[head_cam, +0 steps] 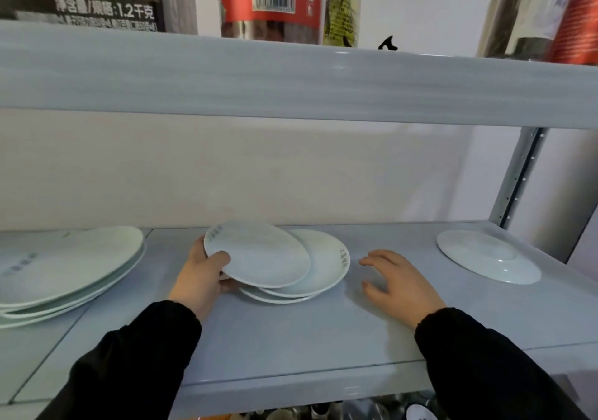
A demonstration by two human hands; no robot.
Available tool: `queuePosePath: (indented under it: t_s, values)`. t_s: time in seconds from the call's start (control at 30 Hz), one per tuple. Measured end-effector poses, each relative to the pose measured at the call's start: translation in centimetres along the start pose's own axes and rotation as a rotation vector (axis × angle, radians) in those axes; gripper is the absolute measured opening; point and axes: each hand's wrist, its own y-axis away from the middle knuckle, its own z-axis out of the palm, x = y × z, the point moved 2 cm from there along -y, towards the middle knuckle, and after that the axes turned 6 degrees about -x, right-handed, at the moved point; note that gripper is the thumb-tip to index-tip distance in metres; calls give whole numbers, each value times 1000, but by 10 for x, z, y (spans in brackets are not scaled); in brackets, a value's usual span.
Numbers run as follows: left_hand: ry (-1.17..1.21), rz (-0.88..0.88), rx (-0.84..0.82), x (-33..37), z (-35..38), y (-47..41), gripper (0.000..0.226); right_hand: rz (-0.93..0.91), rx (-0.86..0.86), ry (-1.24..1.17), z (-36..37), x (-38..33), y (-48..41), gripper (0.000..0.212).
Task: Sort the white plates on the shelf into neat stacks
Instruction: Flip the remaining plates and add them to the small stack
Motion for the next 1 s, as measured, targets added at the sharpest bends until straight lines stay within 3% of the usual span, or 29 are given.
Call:
queuePosePath:
  t_s: [0.07, 0.2, 0.33, 0.67, 0.9, 1.0]
  values:
    - [-93, 16, 5, -1, -2, 0, 55, 1, 0, -1, 1, 0, 1, 48]
    - [-529, 77, 14, 1, 0, 3, 53, 1, 1, -10, 3, 2, 1, 57]
    - [-691, 101, -15, -9, -1, -6, 68, -2, 4, 14, 4, 6, 0, 45]
    - [-765, 232, -96, -9, 2, -1, 49, 61, 4, 7, 0, 2, 5, 37]
    - [-818, 222, -129, -15, 0, -4, 72, 157, -1, 51, -2, -2, 14, 42]
    - [-850, 247, -155, -16, 1, -3, 70, 210, -5, 57, -3, -4, 17, 42]
